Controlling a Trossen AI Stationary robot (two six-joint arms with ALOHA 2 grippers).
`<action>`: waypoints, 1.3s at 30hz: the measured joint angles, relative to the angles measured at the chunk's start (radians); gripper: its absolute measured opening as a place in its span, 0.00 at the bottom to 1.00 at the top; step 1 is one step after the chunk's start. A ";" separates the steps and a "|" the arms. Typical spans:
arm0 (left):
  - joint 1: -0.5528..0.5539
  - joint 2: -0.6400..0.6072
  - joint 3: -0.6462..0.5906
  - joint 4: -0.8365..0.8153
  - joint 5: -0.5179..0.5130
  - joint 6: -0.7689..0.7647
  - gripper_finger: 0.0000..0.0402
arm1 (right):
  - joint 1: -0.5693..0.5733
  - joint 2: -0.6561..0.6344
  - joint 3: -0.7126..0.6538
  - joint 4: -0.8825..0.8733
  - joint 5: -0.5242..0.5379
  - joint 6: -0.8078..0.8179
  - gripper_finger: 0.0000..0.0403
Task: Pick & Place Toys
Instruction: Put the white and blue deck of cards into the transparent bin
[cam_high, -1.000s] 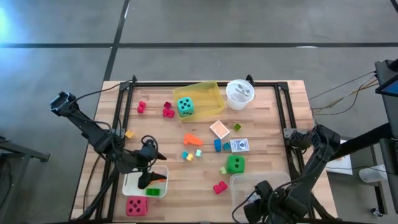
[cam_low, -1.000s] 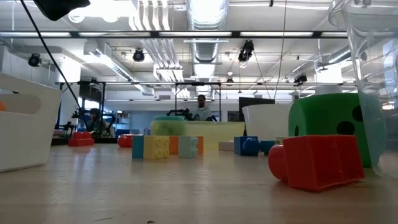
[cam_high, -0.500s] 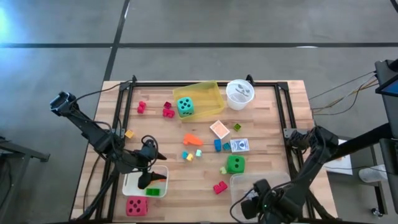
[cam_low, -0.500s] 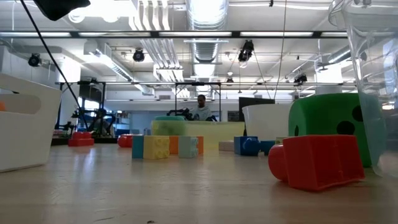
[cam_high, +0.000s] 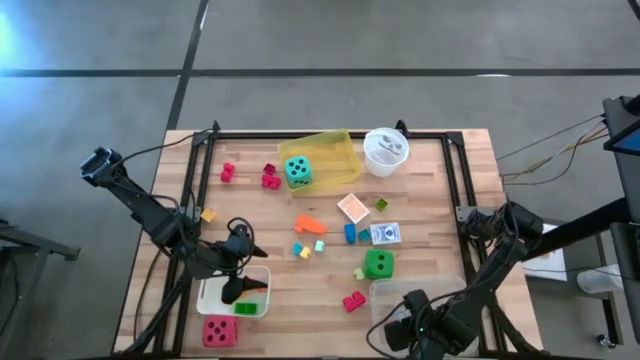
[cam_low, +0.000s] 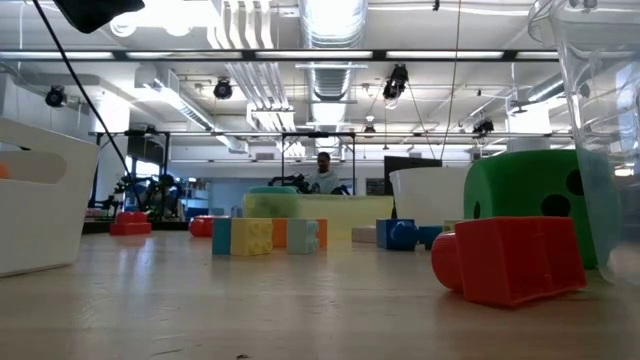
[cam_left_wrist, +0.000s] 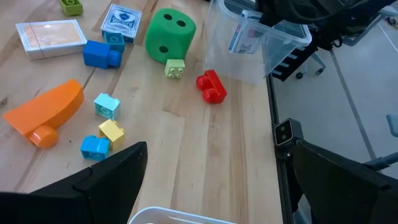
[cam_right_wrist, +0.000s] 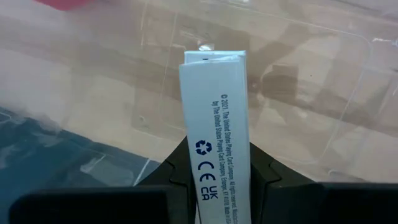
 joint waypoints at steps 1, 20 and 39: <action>0.000 0.000 0.000 0.000 0.000 0.000 0.96 | 0.000 0.000 -0.004 0.005 -0.001 -0.001 0.15; 0.000 0.000 0.000 -0.001 0.000 0.000 0.96 | -0.002 -0.004 -0.123 0.147 -0.024 -0.001 0.15; 0.000 0.000 0.000 -0.001 0.000 0.000 0.96 | -0.003 -0.006 -0.118 0.155 -0.035 -0.012 0.36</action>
